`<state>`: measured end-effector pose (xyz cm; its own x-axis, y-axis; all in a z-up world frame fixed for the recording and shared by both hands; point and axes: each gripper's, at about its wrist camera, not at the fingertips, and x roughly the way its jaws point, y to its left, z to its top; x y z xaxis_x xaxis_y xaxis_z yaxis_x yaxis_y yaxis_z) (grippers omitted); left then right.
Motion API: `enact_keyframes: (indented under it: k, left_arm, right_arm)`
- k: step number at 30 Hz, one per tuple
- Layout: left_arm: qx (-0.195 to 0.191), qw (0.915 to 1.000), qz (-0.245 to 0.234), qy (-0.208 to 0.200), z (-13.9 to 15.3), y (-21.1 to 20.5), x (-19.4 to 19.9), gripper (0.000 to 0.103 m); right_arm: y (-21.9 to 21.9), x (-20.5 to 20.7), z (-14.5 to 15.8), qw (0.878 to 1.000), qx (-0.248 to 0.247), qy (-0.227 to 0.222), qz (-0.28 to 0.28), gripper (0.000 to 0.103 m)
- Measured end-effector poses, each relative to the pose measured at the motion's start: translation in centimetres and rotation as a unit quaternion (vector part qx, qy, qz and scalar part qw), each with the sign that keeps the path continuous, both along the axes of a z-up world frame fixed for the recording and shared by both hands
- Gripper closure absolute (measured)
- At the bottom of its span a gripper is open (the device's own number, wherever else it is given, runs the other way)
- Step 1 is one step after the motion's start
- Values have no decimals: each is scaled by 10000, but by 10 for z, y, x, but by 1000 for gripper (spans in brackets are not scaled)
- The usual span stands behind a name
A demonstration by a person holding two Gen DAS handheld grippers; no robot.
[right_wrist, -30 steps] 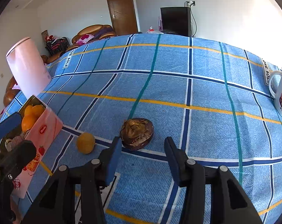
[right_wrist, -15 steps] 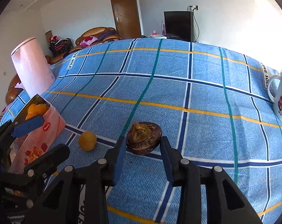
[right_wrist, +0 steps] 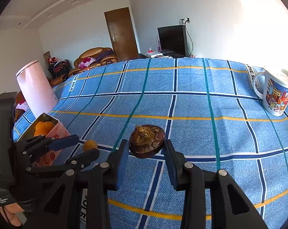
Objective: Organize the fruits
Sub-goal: 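Grasp the dark brown mangosteen with the right gripper while the left grasps a small yellow fruit, then lift the mangosteen and yellow fruit and carry them over the pink tin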
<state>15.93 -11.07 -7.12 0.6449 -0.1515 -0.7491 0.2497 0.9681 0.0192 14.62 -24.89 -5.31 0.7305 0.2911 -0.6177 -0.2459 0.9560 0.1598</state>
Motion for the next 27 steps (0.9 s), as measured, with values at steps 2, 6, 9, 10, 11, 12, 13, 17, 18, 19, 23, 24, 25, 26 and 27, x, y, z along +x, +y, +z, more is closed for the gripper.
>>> enact_keyframes:
  k: [2, 6, 9, 10, 11, 12, 13, 17, 18, 19, 23, 24, 25, 26, 27]
  left_arm:
    - [21, 9999, -48, 124, -4, -2, 3, 70]
    - [-177, 9996, -43, 206, -4, 2, 5, 76]
    - [-260, 9996, -60, 46, 1, 4, 0, 76]
    - [-299, 9995, -72, -30, 3, 5, -3, 76]
    - [-321, 9994, -73, -100, 5, 5, -5, 76]
    - [-334, 9993, -68, -165, 7, 6, -7, 76]
    - [-336, 9991, -58, -234, 9, 7, -9, 76]
    - [-350, 9983, -58, -456, 15, 8, -15, 76]
    - [-351, 9981, -53, -507, 16, 9, -16, 76]
    - [-351, 9979, -47, -551, 18, 9, -17, 76]
    - [-352, 9967, 10, -726, 22, 9, -22, 76]
    - [-359, 9964, 31, -767, 23, 10, -23, 76]
    - [-371, 9961, 42, -802, 23, 11, -23, 76]
    - [-379, 9958, 54, -834, 24, 11, -24, 76]
    - [-383, 9955, 69, -867, 25, 12, -25, 76]
  right_arm:
    - [-1, 1, 0, 10000, 61, 15, 14, 64]
    - [-2, -2, 0, 9999, 107, -43, 48, 64]
    - [-3, -5, 2, 9998, 126, -145, 55, 64]
    - [-3, -7, 3, 9997, 136, -184, 61, 64]
    - [-3, -9, 4, 9996, 144, -227, 62, 64]
    - [-3, -10, 5, 9995, 150, -269, 62, 64]
    - [-3, -11, 6, 9994, 153, -306, 61, 64]
    - [-4, -16, 9, 9988, 164, -460, 70, 64]
    - [-4, -17, 10, 9986, 166, -497, 74, 64]
    - [-4, -18, 11, 9984, 168, -532, 77, 64]
    - [-3, -23, 14, 9976, 175, -662, 82, 64]
    - [-4, -24, 15, 9974, 178, -696, 88, 64]
    - [-3, -25, 15, 9971, 173, -731, 86, 64]
    - [-3, -26, 16, 9969, 166, -765, 84, 64]
    - [-3, -26, 16, 9967, 156, -795, 88, 64]
